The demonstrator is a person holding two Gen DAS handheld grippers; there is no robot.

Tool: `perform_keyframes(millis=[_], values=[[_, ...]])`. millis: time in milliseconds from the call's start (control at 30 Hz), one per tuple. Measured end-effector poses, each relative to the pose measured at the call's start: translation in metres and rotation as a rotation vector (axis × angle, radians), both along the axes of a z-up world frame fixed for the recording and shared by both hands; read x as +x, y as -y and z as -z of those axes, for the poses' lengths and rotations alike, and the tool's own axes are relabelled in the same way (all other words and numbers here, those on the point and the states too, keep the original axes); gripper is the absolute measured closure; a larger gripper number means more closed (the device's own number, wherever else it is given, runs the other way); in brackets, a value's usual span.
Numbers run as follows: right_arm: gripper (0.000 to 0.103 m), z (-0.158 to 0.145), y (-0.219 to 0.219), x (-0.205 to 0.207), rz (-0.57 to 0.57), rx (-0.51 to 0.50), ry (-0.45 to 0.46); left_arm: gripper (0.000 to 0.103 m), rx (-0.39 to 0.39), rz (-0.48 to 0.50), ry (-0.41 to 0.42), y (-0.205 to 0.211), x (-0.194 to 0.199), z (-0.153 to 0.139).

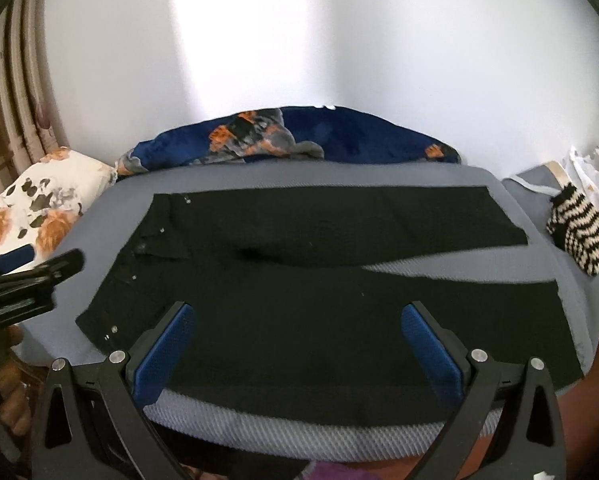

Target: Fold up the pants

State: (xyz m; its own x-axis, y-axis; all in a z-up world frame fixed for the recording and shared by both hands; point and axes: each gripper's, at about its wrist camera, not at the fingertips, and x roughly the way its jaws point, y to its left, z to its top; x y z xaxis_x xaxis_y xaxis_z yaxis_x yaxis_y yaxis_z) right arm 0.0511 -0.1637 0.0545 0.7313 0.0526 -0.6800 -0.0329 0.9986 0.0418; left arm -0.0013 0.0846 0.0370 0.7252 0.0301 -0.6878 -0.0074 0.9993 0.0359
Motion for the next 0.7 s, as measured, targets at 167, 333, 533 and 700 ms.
perform_keyframes(millis=[167,333,533,700], values=[[0.0,-0.002,-0.009,0.023,-0.018,0.007,-0.011,0.0,0.015,-0.01,0.0,-0.002,0.031,0.007],[0.0,-0.001,-0.018,0.047,-0.04,0.013,-0.023,0.0,0.033,-0.005,-0.008,-0.004,0.058,0.016],[0.0,0.004,-0.027,0.072,-0.06,0.043,-0.052,0.0,0.044,0.012,-0.037,-0.009,0.092,0.03],[0.0,0.01,-0.032,0.086,-0.067,0.044,-0.073,0.0,0.049,0.024,-0.059,-0.012,0.116,0.043]])
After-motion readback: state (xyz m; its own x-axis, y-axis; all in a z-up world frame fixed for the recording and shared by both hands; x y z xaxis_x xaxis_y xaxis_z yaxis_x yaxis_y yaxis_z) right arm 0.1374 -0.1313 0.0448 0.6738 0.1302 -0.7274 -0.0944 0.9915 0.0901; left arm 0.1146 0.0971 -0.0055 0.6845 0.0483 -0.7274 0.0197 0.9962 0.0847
